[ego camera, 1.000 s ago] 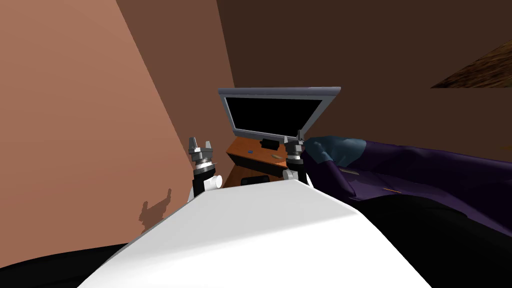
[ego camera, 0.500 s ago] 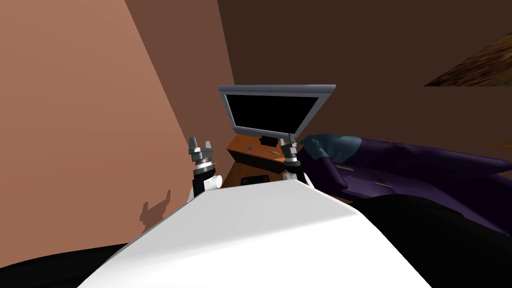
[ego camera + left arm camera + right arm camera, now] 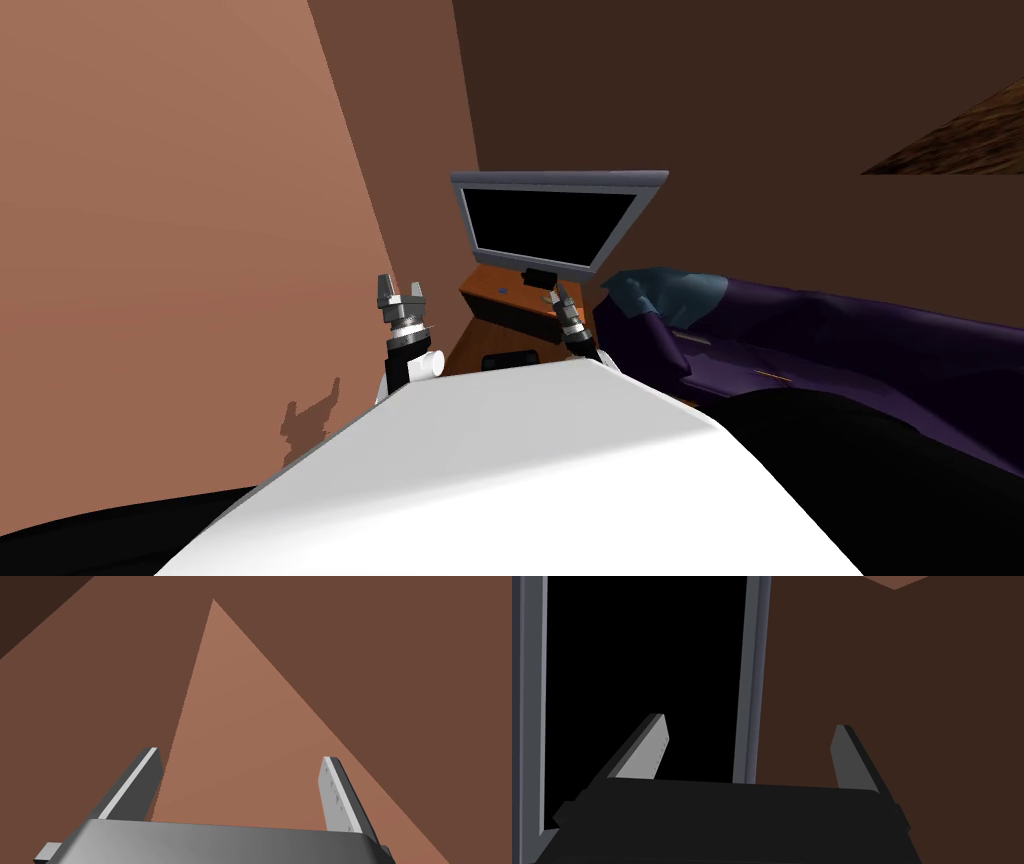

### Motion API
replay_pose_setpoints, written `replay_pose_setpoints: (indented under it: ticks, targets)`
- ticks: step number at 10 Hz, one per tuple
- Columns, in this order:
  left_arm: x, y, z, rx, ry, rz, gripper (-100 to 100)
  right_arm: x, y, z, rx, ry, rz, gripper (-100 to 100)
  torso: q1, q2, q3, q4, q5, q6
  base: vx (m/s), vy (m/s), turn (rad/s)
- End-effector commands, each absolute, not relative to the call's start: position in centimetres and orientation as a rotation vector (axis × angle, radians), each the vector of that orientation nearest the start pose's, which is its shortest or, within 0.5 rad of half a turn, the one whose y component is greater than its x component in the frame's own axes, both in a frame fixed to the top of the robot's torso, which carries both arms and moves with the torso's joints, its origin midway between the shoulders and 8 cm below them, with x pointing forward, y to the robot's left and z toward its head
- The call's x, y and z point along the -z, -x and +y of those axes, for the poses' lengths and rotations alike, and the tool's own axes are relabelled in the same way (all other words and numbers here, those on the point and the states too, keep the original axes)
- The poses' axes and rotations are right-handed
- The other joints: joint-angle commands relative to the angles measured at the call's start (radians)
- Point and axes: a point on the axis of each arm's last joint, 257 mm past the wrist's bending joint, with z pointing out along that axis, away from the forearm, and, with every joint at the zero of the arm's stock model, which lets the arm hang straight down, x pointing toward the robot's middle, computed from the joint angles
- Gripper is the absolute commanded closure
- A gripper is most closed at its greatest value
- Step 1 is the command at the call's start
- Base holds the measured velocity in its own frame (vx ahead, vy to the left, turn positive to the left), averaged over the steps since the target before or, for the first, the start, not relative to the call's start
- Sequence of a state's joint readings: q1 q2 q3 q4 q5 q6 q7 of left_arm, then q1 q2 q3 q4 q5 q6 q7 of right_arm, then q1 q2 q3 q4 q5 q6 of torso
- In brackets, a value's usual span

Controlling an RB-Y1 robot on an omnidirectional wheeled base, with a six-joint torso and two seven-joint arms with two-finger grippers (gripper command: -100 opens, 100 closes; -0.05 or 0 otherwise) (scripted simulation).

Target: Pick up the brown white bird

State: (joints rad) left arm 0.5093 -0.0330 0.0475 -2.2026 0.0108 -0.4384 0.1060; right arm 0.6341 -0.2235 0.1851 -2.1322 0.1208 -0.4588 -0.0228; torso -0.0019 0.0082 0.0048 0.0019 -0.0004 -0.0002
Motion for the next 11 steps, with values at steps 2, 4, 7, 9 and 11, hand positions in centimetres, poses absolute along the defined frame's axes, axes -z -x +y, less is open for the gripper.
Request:
replay_pose_setpoints:
  ticks: [2,4,7,9,11]
  targets:
    - [2.6,-36.2,30.8,1.317,0.848,0.634,0,15.3,-35.1,-19.7,-1.233,-0.671,1.231,-100,-0.001,-0.001,0.0,0.0,0.0,0.0,-0.083,-0.026,0.131]
    - [2.6,-36.2,30.8,1.317,0.848,0.634,0,19.9,-34.1,-19.0,-1.134,-0.62,1.386,-100,0.001,-0.005,-0.003,-0.001,0.0,0.0,-0.041,-0.003,0.18]
    - [2.6,-36.2,30.8,1.317,0.848,0.634,0,23.2,-33.3,-19.0,-1.065,-0.589,1.486,-100,0.0,-0.006,-0.004,-0.001,0.0,0.0,-0.026,-0.006,0.132]
    - [2.6,-36.2,30.8,1.317,0.848,0.634,0,26.2,-32.3,-19.3,-0.995,-0.553,1.577,-100,0.001,-0.007,-0.004,-0.002,0.0,0.0,-0.013,-0.002,0.144]
    - [2.6,-36.2,30.8,1.317,0.848,0.634,0,29.2,-31.1,-19.8,-0.919,-0.512,1.671,-100,0.0,-0.008,-0.005,-0.002,0.0,0.0,-0.009,-0.002,0.142]
